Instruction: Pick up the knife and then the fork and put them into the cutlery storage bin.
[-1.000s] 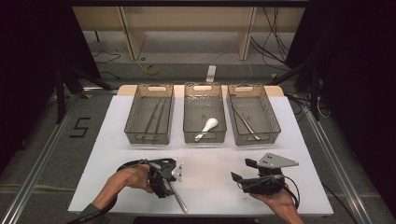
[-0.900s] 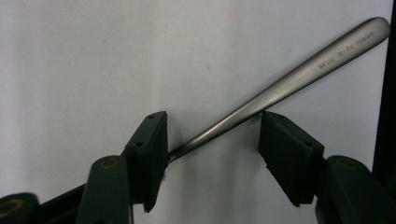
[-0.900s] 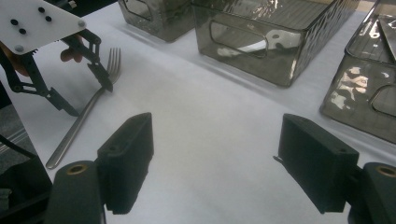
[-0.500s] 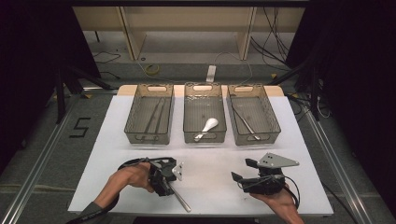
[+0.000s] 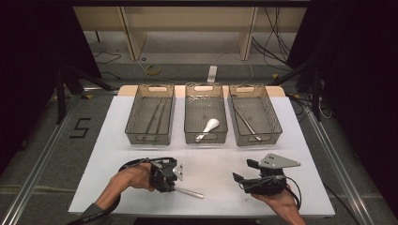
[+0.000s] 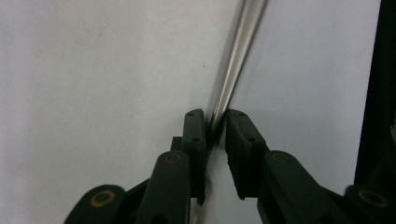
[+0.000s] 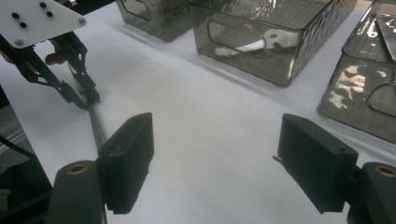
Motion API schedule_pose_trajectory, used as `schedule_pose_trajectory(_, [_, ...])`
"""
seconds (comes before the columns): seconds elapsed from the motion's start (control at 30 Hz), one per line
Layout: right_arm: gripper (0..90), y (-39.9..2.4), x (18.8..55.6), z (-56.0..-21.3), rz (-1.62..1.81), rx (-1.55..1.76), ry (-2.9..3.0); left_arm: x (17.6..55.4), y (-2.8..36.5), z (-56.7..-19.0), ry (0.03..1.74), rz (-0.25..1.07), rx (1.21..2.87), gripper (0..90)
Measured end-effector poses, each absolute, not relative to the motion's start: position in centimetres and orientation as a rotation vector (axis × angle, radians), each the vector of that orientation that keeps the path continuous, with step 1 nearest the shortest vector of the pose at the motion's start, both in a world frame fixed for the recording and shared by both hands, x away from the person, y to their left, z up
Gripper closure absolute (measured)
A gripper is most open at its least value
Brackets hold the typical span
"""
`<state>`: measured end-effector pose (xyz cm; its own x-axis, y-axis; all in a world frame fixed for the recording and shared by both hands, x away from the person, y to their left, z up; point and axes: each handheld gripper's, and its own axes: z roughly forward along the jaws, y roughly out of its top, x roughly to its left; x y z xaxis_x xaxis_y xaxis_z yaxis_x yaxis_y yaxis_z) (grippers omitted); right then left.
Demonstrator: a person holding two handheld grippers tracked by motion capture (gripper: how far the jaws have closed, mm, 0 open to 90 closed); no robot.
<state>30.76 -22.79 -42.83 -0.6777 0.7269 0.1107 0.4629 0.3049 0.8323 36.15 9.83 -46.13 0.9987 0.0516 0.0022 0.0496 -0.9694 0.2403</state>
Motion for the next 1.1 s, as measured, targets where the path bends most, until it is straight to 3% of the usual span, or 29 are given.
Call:
schedule_pose_trajectory(0.1, [27.9,-22.8,30.8,-42.8,1.317,1.081,2.285,36.0,9.7,-46.1,0.081,0.007,2.905,83.6])
schedule_pose_trajectory(0.3, [27.9,-22.8,30.8,-42.8,1.31,1.078,2.292,36.0,9.5,-46.1,0.107,0.012,2.915,84.7])
schedule_pose_trajectory(0.73, [28.2,-22.1,30.6,-42.7,1.318,1.039,2.31,37.1,10.2,-45.5,0.404,-0.106,2.823,85.0])
schedule_pose_trajectory(0.9, [28.1,-20.2,30.2,-42.6,1.268,0.926,2.353,36.9,10.0,-44.7,0.498,-0.161,2.755,85.1])
schedule_pose_trajectory(1.1, [28.6,-16.5,28.8,-42.8,1.153,0.7,2.435,36.1,9.1,-44.0,0.492,-0.203,2.746,85.1])
